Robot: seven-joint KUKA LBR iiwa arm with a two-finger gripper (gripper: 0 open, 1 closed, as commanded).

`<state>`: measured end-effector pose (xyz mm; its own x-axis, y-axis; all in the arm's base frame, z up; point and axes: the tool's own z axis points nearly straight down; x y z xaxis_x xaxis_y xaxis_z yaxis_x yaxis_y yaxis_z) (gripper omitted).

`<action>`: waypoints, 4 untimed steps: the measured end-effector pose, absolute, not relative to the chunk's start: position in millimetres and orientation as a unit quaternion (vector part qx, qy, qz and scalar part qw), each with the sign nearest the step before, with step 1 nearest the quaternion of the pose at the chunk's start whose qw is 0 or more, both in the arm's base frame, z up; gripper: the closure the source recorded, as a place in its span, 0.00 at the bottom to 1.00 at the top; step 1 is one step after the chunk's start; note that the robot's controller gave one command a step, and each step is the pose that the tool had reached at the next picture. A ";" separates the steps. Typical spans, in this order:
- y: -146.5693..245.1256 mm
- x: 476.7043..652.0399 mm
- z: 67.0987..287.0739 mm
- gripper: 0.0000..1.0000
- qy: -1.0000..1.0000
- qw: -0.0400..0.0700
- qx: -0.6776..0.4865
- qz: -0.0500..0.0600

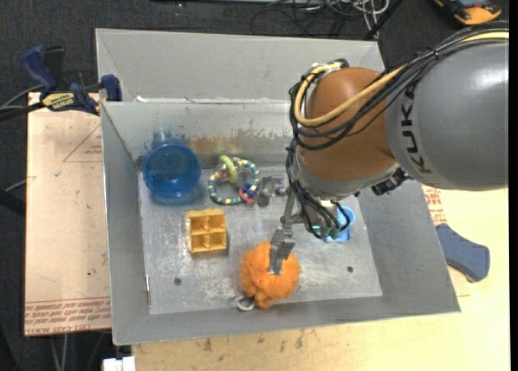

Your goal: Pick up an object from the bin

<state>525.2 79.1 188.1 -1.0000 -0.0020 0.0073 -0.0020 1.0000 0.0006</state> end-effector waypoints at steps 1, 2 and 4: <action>78.8 527.0 191.8 0.00 -1.000 0.000 0.000 -0.001; 74.0 527.9 154.4 0.00 -1.000 -0.004 0.031 -0.001; 67.1 493.3 72.1 1.00 -0.988 0.002 0.154 -0.001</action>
Offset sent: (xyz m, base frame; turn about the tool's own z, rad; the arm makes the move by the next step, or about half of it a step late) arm -0.0006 -0.0173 -0.1181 -0.1875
